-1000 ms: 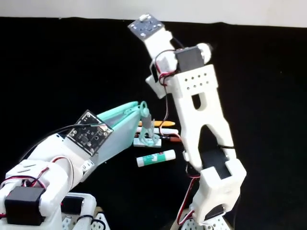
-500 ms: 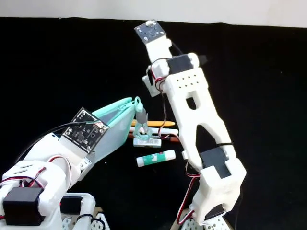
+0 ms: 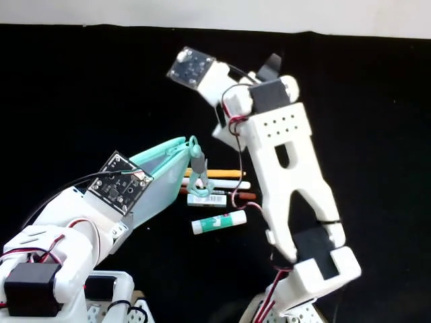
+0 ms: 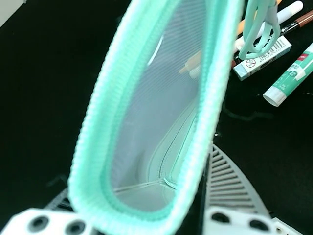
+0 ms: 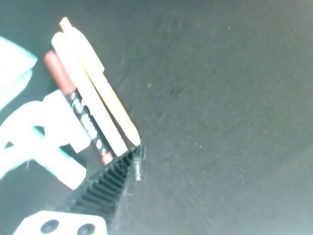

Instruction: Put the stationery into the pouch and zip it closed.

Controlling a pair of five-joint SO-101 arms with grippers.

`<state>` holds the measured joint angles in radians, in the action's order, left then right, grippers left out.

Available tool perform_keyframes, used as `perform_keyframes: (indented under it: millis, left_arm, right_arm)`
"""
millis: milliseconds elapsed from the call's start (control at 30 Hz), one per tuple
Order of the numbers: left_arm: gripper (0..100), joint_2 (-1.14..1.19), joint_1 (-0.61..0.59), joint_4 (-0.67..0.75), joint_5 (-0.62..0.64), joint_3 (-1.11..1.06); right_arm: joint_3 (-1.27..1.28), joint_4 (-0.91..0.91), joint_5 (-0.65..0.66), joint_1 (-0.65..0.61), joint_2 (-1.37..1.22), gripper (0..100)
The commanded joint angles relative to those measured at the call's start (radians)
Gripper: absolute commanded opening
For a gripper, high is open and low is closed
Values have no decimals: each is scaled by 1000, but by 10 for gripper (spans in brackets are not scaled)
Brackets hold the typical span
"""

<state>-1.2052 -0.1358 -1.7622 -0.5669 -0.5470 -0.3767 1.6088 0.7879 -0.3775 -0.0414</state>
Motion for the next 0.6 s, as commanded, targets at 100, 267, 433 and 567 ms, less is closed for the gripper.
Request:
perform_keyframes:
  millis: [100, 267, 433, 567]
  left_arm:
    - [224, 1, -12, -6, -5, 39]
    - [224, -1, -12, -6, -3, 39]
    - [224, -4, -12, -6, -3, 39]
    - [224, -4, -12, -6, -3, 39]
  right_arm:
    - [-2, 104, 87, -51, 97, 637]
    - [-2, 104, 83, -147, 94, 637]
    - [-2, 108, 81, -202, 93, 637]
    - [-2, 111, 81, -232, 96, 637]
